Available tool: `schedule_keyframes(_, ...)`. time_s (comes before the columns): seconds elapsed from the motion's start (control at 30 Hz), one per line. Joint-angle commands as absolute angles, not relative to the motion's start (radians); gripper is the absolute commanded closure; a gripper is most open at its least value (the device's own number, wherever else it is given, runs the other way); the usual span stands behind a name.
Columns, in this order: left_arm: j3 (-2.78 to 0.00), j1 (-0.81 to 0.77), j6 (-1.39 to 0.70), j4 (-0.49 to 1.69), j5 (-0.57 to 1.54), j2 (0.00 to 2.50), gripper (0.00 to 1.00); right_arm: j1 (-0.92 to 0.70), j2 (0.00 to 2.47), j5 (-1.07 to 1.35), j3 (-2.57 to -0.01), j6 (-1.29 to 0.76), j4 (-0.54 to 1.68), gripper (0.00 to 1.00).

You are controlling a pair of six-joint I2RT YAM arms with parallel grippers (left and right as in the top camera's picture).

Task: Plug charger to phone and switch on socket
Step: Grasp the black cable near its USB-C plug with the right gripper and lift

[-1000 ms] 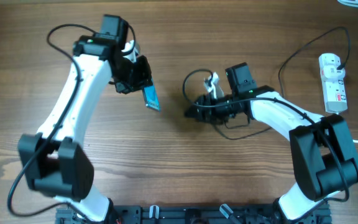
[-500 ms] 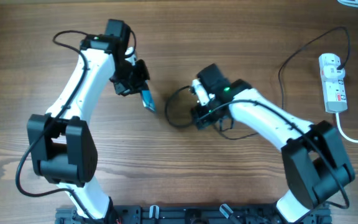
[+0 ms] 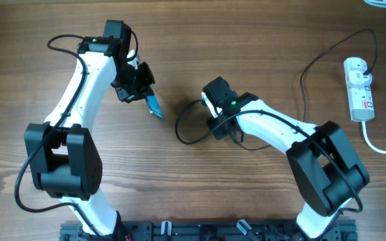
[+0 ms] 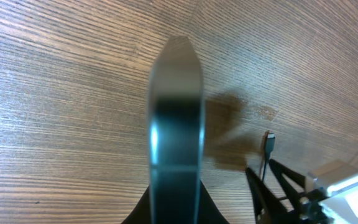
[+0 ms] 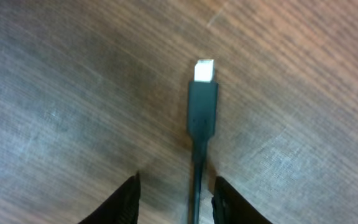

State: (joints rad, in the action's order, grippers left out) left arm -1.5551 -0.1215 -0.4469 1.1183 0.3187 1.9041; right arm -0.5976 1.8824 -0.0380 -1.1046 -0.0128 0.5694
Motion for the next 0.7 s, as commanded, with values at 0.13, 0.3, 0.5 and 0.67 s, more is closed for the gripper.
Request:
schedule_keyframes(0.13, -1.570, -0.121, -0.453, 1.115, 0.321, 1.905, 0.96, -0.540, 1.954, -0.113, -1.091, -0.008, 0.635, 0.88)
schedule_keyframes(0.3, -1.570, -0.121, -0.453, 1.115, 0.321, 1.905, 0.96, -0.433, 1.954, -0.113, -1.091, -0.031, 0.724, 0.91)
schedule_keyframes(0.5, -1.570, -0.121, -0.453, 1.115, 0.321, 1.905, 0.96, -0.355, 1.954, -0.025, -1.091, -0.001, 0.694, 0.59)
schedule_keyframes(0.67, -1.570, -0.121, -0.453, 1.115, 0.321, 1.905, 0.96, -0.356, 1.954, -0.021, -1.091, -0.010, 0.609, 0.51)
